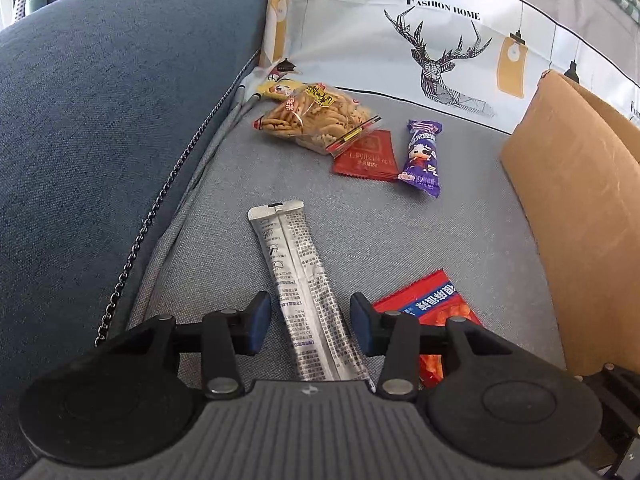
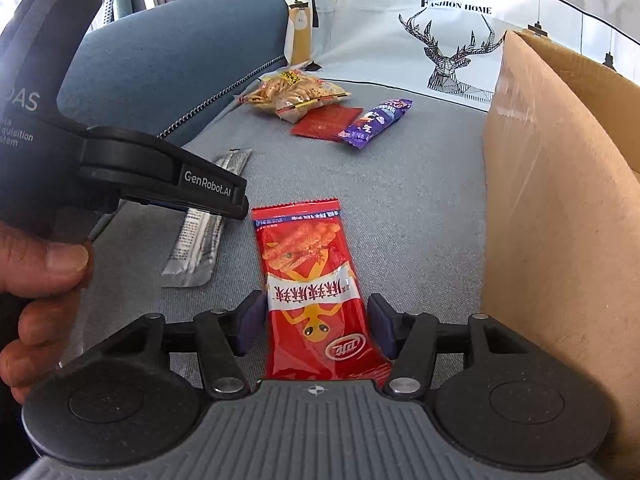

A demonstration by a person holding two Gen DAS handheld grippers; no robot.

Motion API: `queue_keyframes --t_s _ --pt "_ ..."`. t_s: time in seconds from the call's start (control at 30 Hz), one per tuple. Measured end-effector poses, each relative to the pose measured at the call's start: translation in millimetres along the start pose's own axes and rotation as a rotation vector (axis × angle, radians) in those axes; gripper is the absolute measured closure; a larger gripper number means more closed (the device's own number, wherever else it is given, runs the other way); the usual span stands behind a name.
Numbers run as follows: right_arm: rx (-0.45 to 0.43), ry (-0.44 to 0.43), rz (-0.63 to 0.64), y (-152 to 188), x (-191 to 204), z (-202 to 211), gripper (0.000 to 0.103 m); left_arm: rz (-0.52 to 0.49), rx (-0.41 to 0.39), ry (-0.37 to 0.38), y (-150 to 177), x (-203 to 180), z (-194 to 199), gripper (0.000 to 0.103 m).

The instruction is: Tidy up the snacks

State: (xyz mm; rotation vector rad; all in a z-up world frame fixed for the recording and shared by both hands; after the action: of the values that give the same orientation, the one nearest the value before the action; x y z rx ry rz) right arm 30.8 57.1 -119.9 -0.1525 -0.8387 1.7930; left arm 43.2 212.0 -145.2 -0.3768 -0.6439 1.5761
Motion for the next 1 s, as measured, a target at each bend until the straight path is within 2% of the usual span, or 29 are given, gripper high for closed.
queue_keyframes --t_s 0.03,0.2,0.4,0.57,0.73,0.87,1.0 --pt "-0.002 0.002 0.002 0 0 0 0.047 -0.003 0.000 -0.001 0 0 0 0.058" --pt "-0.009 0.000 0.010 1 0 2 0.052 -0.002 -0.005 -0.001 -2 1 0 0.079" --pt "-0.028 0.000 0.014 -1 2 6 0.053 0.044 -0.024 -0.015 -2 9 5 0.085" --pt "-0.024 0.001 0.011 -1 1 4 0.053 0.056 -0.013 0.009 -2 10 4 0.083" --pt "-0.012 -0.005 -0.005 0 1 2 0.050 0.061 -0.013 -0.026 -3 12 4 0.072" --pt "-0.014 -0.006 -0.007 1 1 2 0.050 0.116 -0.043 -0.037 -5 22 8 0.065" --pt "-0.019 -0.011 -0.015 0 1 2 0.050 0.114 -0.034 -0.032 -5 22 6 0.063"
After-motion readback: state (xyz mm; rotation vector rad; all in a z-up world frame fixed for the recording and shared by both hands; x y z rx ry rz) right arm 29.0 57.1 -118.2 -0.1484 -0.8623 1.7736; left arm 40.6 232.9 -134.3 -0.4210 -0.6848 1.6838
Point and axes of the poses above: each gripper's, at about its wrist camera, not at the fingertips, and z roughly against the way its jaws point, x to its left, y to its underside, the point moved 6 cm from there along -z, roughly the way its jaws point, and after that the axes turned 14 degrees about -z, right-handed, at the moved point
